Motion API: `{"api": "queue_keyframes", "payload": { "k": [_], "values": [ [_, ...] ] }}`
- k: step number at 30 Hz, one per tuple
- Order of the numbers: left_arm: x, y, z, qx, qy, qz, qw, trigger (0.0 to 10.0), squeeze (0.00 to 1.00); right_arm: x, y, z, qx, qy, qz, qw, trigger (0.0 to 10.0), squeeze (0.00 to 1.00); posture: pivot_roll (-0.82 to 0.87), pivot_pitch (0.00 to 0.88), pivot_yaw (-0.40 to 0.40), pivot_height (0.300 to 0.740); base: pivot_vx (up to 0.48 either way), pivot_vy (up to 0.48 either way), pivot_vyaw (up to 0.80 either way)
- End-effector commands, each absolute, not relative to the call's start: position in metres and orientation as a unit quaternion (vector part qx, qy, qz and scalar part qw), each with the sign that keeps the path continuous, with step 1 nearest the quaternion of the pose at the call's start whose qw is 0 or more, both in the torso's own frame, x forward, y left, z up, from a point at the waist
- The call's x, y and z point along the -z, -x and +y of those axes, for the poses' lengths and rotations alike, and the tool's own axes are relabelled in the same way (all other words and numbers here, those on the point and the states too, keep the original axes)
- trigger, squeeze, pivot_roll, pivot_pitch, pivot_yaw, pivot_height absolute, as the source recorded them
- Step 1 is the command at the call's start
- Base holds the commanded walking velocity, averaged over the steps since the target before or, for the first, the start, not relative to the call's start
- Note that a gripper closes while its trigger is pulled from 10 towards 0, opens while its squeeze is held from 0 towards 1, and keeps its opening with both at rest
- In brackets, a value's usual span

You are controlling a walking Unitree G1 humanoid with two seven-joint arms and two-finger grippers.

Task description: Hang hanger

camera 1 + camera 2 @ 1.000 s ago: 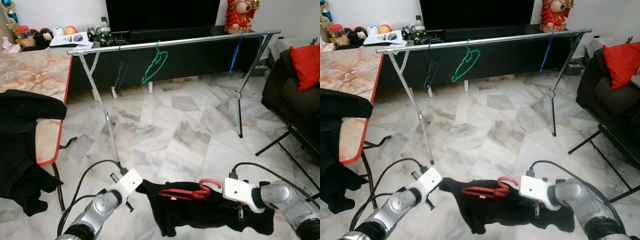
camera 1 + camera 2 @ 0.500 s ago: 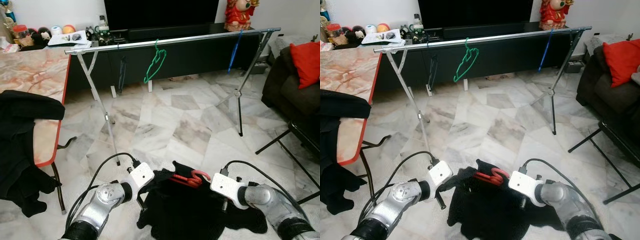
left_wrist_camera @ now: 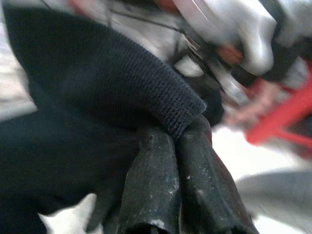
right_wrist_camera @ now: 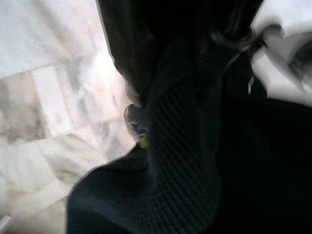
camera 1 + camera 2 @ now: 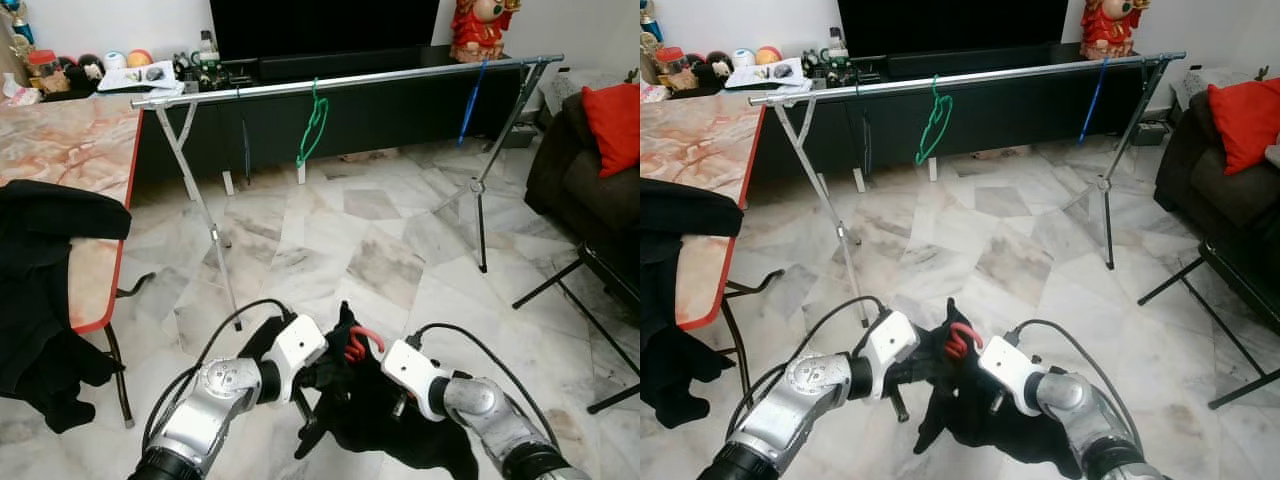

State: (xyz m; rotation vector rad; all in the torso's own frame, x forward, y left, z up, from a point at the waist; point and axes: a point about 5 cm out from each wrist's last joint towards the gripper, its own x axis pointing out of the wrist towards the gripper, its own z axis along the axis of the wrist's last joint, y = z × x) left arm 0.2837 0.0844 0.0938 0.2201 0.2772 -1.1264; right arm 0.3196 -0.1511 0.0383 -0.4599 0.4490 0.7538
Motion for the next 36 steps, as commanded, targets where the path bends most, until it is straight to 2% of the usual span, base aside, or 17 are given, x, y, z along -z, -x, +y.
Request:
{"api": "queue_keyframes", "payload": {
  "k": [1,7,8,9,10,12,14,15,16,17,21,24,25,36],
  "values": [
    [-0.09,-0.273,0.083,0.559,-0.102,0.152,0.809,0.0,0.0,-0.056,-0.334,-0.151,-0.318,0.187,0.172,0.913,10.0,0.0,0.06,0.075,0.038,0.74,0.0,0.0,0.0],
    [-0.092,-0.271,0.088,0.562,-0.105,0.166,0.803,0.0,0.0,-0.062,-0.339,-0.154,-0.293,0.173,0.159,0.927,10.0,0.0,0.06,0.073,0.038,0.74,0.0,0.0,0.0],
    [-0.091,-0.272,0.089,0.559,-0.11,0.168,0.805,1.3,0.0,-0.064,-0.34,-0.154,-0.292,0.167,0.155,0.929,10.0,0.0,0.06,0.073,0.038,0.74,0.0,0.0,0.0],
    [-0.091,-0.273,0.091,0.555,-0.115,0.17,0.806,3.3,0.0,-0.066,-0.342,-0.154,-0.288,0.165,0.15,0.931,10.0,0.0,0.06,0.073,0.038,0.74,0.0,0.0,0.0],
    [-0.09,-0.273,0.092,0.553,-0.119,0.174,0.806,4.9,0.0,-0.07,-0.344,-0.156,-0.273,0.169,0.138,0.937,10.0,0.0,0.06,0.072,0.037,0.74,0.0,0.0,0.0],
    [-0.091,-0.272,0.093,0.555,-0.119,0.175,0.805,6.6,0.0,-0.074,-0.349,-0.161,-0.239,0.171,0.129,0.947,10.0,0.0,0.06,0.072,0.037,0.74,0.0,0.0,0.0],
    [-0.092,-0.271,0.093,0.555,-0.121,0.177,0.804,7.5,0.0,-0.078,-0.351,-0.161,-0.223,0.147,0.121,0.956,10.0,0.0,0.06,0.072,0.036,0.74,0.0,0.0,0.0],
    [-0.092,-0.271,0.093,0.555,-0.122,0.177,0.804,7.5,0.0,-0.079,-0.352,-0.161,-0.22,0.142,0.118,0.958,10.0,0.0,0.06,0.072,0.036,0.74,0.0,0.0,0.0],
    [-0.093,-0.272,0.093,0.554,-0.123,0.176,0.805,8.4,0.0,-0.08,-0.353,-0.16,-0.22,0.125,0.115,0.961,10.0,0.0,0.06,0.072,0.036,0.74,0.0,0.0,0.0],
    [-0.093,-0.272,0.094,0.551,-0.124,0.175,0.806,8.8,0.0,-0.082,-0.353,-0.157,-0.224,0.104,0.112,0.962,10.0,0.0,0.06,0.073,0.036,0.74,0.0,0.0,0.0],
    [-0.095,-0.274,0.094,0.545,-0.125,0.172,0.811,9.5,0.0,-0.083,-0.353,-0.153,-0.241,0.101,0.106,0.959,10.0,0.0,0.06,0.074,0.035,0.74,0.0,0.0,0.0],
    [-0.095,-0.274,0.094,0.543,-0.125,0.172,0.812,9.5,0.0,-0.082,-0.353,-0.152,-0.242,0.106,0.106,0.959,10.0,0.0,0.05,0.075,0.035,0.74,0.0,0.0,0.0],
    [-0.095,-0.274,0.094,0.543,-0.123,0.172,0.813,9.5,1.0,-0.082,-0.353,-0.152,-0.24,0.106,0.106,0.959,10.0,0.0,0.06,0.076,0.034,0.74,0.0,0.0,0.0],
    [-0.096,-0.275,0.095,0.538,-0.125,0.169,0.816,10.0,1.0,-0.081,-0.352,-0.149,-0.249,0.102,0.108,0.957,10.0,0.0,0.06,0.08,0.033,0.74,0.0,0.0,0.0]
  ]
}}
